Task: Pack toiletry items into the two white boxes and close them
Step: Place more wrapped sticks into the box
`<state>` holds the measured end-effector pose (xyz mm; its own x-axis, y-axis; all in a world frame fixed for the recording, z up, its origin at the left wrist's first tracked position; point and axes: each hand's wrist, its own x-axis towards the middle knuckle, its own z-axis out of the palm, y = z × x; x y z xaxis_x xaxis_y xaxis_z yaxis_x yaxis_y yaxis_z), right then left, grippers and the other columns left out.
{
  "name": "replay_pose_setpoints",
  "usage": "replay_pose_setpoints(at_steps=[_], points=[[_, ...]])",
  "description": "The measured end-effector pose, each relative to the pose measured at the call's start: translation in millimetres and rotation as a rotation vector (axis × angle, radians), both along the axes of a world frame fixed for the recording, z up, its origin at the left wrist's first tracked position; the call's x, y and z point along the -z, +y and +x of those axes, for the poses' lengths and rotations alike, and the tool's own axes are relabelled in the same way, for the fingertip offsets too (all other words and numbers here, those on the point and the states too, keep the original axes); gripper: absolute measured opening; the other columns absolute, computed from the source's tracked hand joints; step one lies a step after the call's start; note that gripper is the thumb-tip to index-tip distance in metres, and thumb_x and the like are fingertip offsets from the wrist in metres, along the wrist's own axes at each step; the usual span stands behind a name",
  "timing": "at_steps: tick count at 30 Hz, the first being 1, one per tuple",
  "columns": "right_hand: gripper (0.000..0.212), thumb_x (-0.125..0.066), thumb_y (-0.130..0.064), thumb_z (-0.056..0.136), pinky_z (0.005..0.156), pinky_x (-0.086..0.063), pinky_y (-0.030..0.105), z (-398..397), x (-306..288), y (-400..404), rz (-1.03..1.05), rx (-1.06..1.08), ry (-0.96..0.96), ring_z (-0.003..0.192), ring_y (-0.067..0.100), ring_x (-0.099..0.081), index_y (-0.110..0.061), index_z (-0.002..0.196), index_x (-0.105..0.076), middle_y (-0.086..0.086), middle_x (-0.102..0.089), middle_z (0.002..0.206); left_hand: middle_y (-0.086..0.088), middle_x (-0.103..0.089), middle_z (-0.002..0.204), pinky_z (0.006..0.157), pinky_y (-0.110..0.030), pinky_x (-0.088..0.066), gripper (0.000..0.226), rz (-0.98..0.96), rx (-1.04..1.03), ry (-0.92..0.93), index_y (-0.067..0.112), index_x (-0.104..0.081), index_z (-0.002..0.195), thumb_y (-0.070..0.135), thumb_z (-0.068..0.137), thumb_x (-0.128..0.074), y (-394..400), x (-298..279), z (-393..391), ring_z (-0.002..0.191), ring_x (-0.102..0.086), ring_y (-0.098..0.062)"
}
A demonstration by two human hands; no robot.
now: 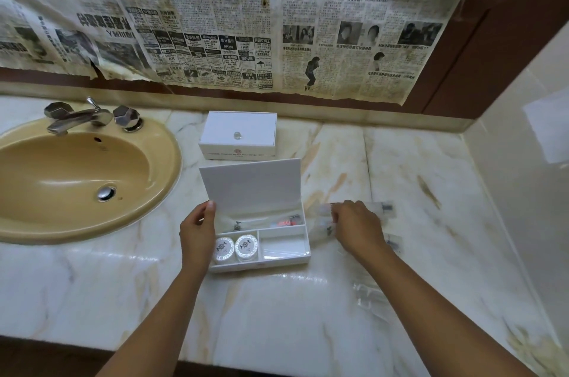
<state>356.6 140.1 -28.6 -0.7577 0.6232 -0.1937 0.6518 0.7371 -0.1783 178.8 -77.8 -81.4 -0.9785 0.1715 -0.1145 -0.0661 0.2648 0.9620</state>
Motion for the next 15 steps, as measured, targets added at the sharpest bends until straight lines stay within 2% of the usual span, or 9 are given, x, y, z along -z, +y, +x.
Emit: replay_pose_setpoints(at_steps=[3, 7, 10, 13, 15], points=[[0.017, -0.05, 0.0, 0.08, 0.06, -0.035, 0.028, -4.8, -13.6, 2.8, 0.027, 0.014, 0.053, 0.082, 0.019, -0.049, -0.016, 0.085, -0.052, 0.0, -0.058, 0.086, 0.007, -0.068, 0.1, 0.081, -0.012, -0.041, 0.024, 0.0, 0.003, -0.002, 0.01, -0.071, 0.111, 0.025, 0.099, -0.056, 0.4, -1.3, -1.2, 0.093, -0.061, -0.002], [0.011, -0.05, -0.005, 0.081, 0.055, -0.031, 0.028, -16.3, -43.5, 1.5, 0.066, -0.002, 0.129, 0.083, 0.021, -0.049, -0.016, 0.081, -0.051, -0.001, -0.051, 0.078, 0.014, -0.067, 0.096, 0.085, -0.018, -0.042, 0.021, 0.005, 0.004, -0.016, 0.014, -0.071, 0.108, 0.026, 0.099, -0.056, 0.6, -2.0, -0.5, 0.09, -0.058, 0.009], [0.007, -0.05, -0.009, 0.085, 0.057, -0.035, 0.028, -27.7, -64.9, -4.7, 0.085, -0.006, 0.228, 0.077, 0.021, -0.051, -0.015, 0.084, -0.055, -0.001, -0.056, 0.078, 0.016, -0.066, 0.095, 0.079, -0.011, -0.04, 0.019, 0.01, 0.003, -0.02, 0.016, -0.07, 0.108, 0.026, 0.099, -0.056, 0.8, -2.4, -0.6, 0.089, -0.057, 0.011], [0.008, -0.053, -0.015, 0.089, 0.052, -0.037, 0.027, -40.6, -80.5, -18.0, -0.028, -0.041, 0.388, 0.066, 0.018, -0.051, -0.016, 0.081, -0.055, -0.002, -0.057, 0.074, 0.012, -0.068, 0.098, 0.079, -0.011, -0.041, 0.022, 0.009, 0.005, -0.018, 0.014, -0.071, 0.11, 0.028, 0.099, -0.056, 0.6, -1.8, -0.7, 0.09, -0.058, 0.01], [0.007, -0.055, -0.014, 0.089, 0.056, -0.043, 0.029, -52.0, -87.7, -30.7, -0.157, -0.084, 0.501, 0.067, 0.017, -0.053, -0.015, 0.082, -0.055, -0.002, -0.059, 0.075, 0.011, -0.068, 0.099, 0.081, -0.014, -0.041, 0.023, 0.01, 0.006, -0.02, 0.014, -0.071, 0.11, 0.028, 0.099, -0.056, 0.4, -2.4, -0.7, 0.09, -0.059, 0.009]])
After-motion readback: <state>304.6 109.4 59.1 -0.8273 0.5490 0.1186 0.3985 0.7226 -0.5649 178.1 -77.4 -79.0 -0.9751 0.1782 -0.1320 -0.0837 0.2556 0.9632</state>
